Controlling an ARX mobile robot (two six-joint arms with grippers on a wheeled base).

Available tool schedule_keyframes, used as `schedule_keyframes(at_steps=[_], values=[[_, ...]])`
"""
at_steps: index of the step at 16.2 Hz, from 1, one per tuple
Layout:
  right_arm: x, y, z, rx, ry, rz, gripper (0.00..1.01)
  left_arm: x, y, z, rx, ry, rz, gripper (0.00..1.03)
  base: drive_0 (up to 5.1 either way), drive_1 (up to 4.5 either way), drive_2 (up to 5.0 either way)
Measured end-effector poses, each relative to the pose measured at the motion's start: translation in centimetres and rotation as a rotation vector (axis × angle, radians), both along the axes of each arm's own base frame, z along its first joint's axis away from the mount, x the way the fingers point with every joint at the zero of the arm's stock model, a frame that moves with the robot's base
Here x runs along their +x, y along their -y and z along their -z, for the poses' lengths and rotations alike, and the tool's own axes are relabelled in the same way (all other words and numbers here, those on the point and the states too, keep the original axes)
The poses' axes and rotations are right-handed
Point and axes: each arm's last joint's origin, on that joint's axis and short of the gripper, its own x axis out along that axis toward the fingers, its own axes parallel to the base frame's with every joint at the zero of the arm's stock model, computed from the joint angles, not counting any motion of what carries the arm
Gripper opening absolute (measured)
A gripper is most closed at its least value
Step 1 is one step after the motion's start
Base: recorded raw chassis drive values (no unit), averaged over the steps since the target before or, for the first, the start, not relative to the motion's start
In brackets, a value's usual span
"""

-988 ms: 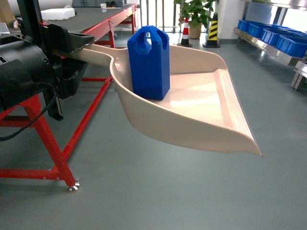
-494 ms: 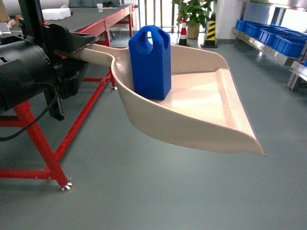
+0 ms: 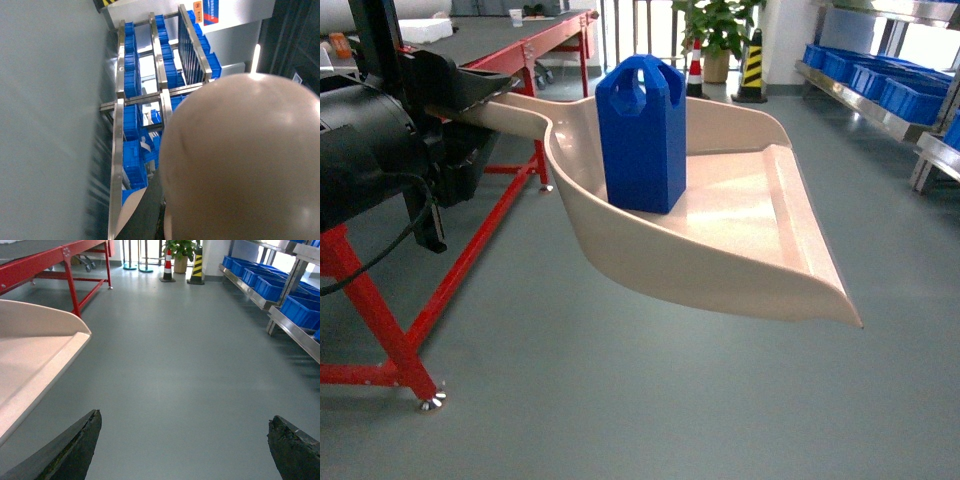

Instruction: Place part in tray to right shelf

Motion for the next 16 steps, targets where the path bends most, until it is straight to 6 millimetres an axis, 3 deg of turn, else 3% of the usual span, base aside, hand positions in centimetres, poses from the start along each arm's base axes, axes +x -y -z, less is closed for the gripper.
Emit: schedule_keyframes(at_steps=[16], values=[[0.00,0.00,-0.06,0.001,0.005,0.000,0.98,-0.01,0.00,-0.05,-0.001,0.006,0.000,0.16,0.0,4.19,-4.2]])
